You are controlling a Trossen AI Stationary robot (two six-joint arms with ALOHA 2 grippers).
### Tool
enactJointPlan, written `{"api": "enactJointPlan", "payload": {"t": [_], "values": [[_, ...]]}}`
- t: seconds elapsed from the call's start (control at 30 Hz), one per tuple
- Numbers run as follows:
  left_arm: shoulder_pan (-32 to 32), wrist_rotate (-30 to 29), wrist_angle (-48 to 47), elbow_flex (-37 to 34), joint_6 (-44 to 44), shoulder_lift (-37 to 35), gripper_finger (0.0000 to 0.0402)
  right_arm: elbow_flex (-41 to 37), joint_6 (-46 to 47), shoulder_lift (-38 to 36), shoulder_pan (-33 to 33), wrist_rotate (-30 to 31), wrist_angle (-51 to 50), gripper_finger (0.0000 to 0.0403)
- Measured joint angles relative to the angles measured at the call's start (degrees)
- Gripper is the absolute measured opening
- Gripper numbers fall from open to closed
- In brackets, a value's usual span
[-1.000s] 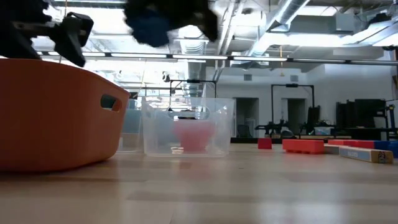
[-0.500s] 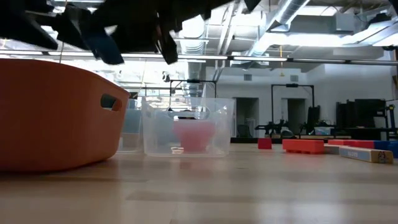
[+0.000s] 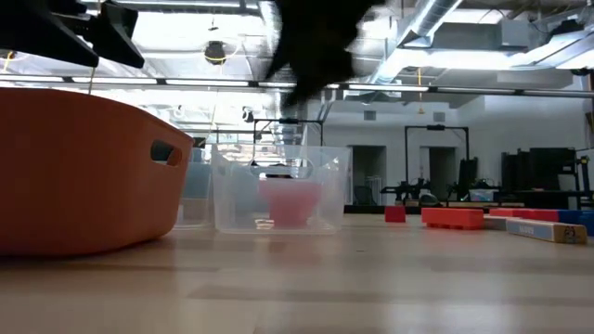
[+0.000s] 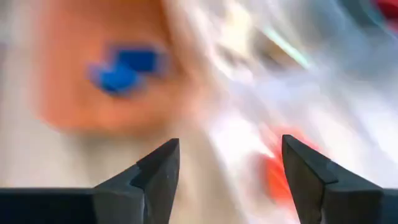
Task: Sort blocks
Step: Put the orange game piece into the right transparent bin
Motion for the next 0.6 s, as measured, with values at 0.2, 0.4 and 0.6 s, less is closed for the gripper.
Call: {"api": "enactJointPlan", "payload": {"t": [0.2,0.4,0.6], "values": [[1.6,0.2,0.1,0.0,1.3,0.0,0.0250,-2.0,16.7,-3.0,-1.6,5.9,-25.2,0.0230],[2.0,0.8,0.1,0.0,1.8,0.0,0.0250,-12.7,21.0,-7.0,-5.5,2.9,-24.4,0.0219],[2.0,0.7,-1.1,0.0,-3.3,0.0,0.0250,-23.7,22.0,-13.0,-8.8,0.1,-17.3,0.0215]]}}
